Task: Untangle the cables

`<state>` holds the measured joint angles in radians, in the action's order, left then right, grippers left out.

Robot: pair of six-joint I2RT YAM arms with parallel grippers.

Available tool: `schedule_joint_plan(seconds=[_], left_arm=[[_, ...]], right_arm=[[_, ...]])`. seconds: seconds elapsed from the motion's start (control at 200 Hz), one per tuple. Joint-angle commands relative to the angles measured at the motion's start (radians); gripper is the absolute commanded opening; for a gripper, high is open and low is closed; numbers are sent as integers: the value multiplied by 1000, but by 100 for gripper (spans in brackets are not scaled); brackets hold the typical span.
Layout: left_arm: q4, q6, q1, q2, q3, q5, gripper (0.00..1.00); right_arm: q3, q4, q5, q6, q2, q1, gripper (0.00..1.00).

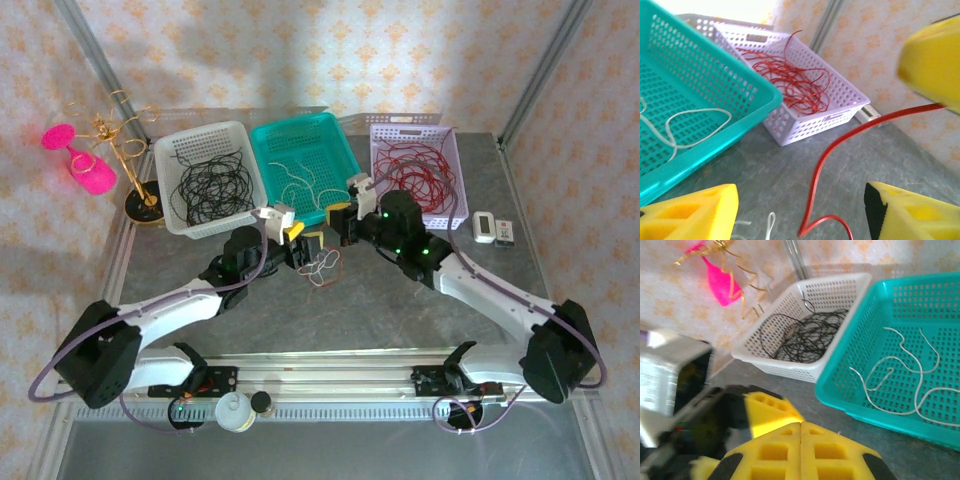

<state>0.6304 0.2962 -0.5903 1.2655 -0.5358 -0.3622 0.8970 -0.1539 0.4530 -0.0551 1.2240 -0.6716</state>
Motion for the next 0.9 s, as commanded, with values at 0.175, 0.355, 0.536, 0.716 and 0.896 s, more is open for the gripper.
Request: schedule_joint_plan(seconds=[0.175, 0.355, 0.536, 0.716, 0.896], left_arm=[[232, -13, -16, 78, -46, -100, 57], [220, 23, -17, 67, -70, -28, 0], [194, 61, -20, 10, -62, 73, 0], [64, 63, -26, -88, -101, 117, 0], [-95, 61, -37, -219, -165, 146, 0]], right_arm=[[69, 27, 158, -33, -78, 0, 0], [80, 13, 202, -44, -96, 0, 0], [105, 83, 108, 2, -152, 3, 34], [36, 48, 158, -15, -239, 136, 56], [-124, -129, 242, -111, -300, 248, 66]])
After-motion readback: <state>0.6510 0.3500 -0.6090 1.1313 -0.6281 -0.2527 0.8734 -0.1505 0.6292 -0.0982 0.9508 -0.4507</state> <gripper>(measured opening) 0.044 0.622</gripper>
